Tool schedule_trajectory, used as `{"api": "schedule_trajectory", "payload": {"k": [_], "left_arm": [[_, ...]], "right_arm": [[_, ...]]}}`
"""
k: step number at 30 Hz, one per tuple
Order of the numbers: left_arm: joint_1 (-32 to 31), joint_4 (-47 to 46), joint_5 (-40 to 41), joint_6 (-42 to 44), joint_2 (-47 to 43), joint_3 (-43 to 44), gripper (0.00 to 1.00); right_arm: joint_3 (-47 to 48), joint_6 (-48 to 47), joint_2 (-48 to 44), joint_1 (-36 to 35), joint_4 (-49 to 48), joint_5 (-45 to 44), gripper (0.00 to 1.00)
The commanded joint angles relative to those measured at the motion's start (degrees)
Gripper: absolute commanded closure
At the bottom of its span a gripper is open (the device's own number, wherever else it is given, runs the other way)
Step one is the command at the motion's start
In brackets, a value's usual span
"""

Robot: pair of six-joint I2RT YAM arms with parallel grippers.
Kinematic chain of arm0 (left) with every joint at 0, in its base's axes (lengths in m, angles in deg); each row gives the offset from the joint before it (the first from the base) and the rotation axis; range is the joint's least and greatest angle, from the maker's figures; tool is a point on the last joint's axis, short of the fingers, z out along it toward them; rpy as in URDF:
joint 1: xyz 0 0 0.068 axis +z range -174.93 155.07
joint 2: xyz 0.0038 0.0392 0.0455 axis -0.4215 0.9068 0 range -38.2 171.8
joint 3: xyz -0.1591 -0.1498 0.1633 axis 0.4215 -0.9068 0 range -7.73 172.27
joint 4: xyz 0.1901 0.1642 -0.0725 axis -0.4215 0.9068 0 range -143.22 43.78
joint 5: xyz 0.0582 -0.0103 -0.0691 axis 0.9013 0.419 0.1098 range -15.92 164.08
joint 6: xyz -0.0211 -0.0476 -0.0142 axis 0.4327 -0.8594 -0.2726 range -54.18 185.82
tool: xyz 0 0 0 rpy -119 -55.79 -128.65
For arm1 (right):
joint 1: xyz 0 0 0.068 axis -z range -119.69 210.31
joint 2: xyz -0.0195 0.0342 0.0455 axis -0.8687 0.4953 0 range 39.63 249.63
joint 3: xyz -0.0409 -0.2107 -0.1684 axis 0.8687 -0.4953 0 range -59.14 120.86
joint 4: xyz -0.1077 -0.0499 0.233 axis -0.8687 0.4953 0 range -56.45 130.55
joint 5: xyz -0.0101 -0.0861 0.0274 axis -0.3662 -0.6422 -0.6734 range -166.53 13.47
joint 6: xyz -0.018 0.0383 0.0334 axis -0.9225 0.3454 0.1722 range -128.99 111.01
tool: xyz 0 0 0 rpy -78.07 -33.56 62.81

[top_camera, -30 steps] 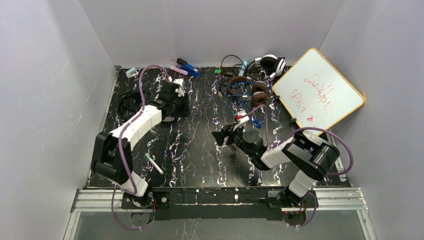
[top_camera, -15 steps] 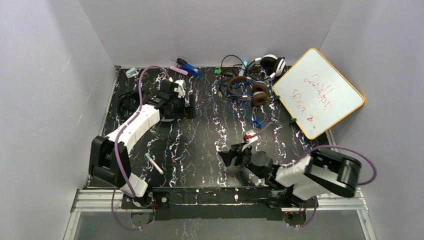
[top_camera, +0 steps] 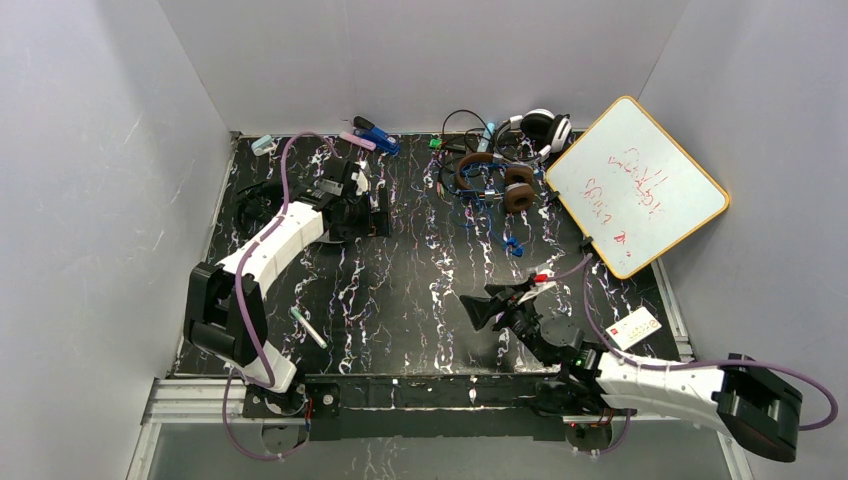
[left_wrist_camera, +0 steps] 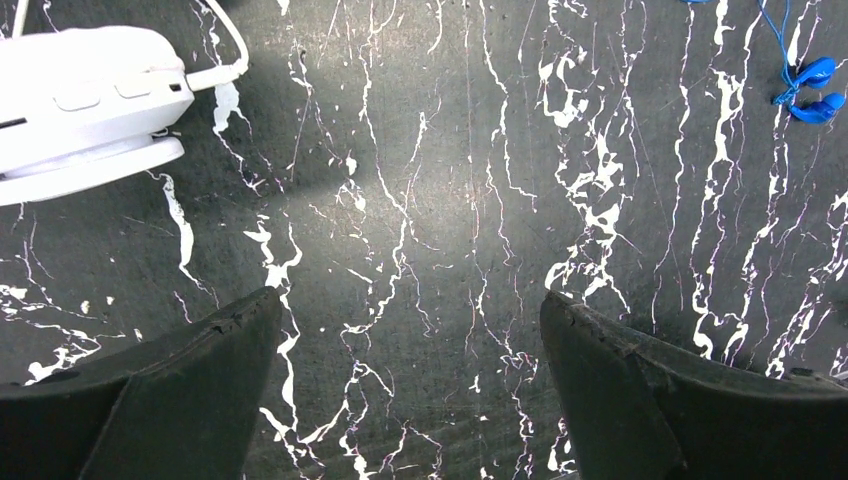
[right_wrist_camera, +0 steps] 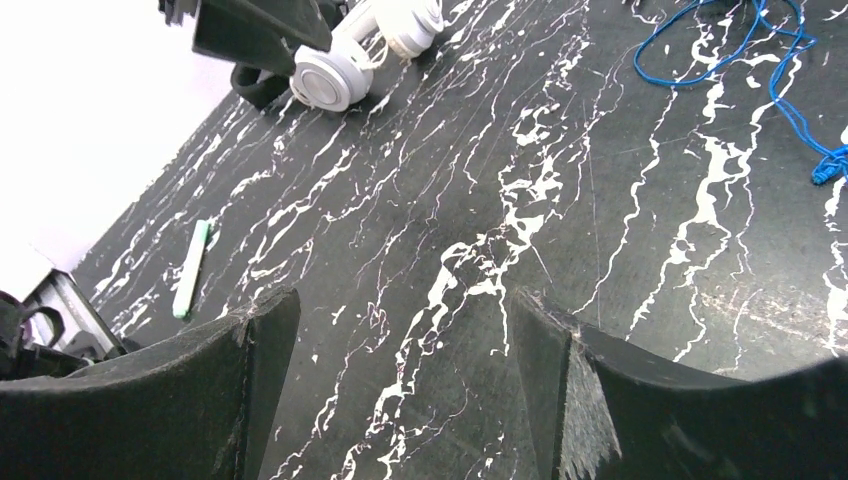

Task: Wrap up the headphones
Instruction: Place the headphones at the center of the board, then pick up the headphones from the corner of the board.

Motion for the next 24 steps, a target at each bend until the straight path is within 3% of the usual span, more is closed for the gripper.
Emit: {"api": "schedule_trajectory", "payload": {"k": [1, 10, 16, 20, 24], "left_arm": [[0.1, -0.3, 1.2, -2.1, -3.4, -1.3, 0.02], [0.3, -7.8, -2.0, -5.6, -4.8, -3.2, 0.02], [0.2, -11.3, -1.3, -5.5, -7.7, -5.9, 0.02], [0.3, -11.9, -2.2, -5.1, -8.2, -6.3, 0.02], [0.2, -11.3, -2.6, -4.8, -7.8, -6.1, 0.02]], "right_arm": [[-7.5, 1.5, -6.7, -0.3, 7.6, -3.3, 0.15], [-4.3, 0.0, -7.8, -0.3, 15.4, -2.8, 0.11], [-5.9, 6.3, -13.5, -0.3, 19.6, -1.4, 0.01], [-4.2, 11.5, -15.8, -0.3, 26.1, -5.5, 0.01], [-3.5, 4.7, -14.8, -0.3, 23.7, 0.6, 0.01]]}}
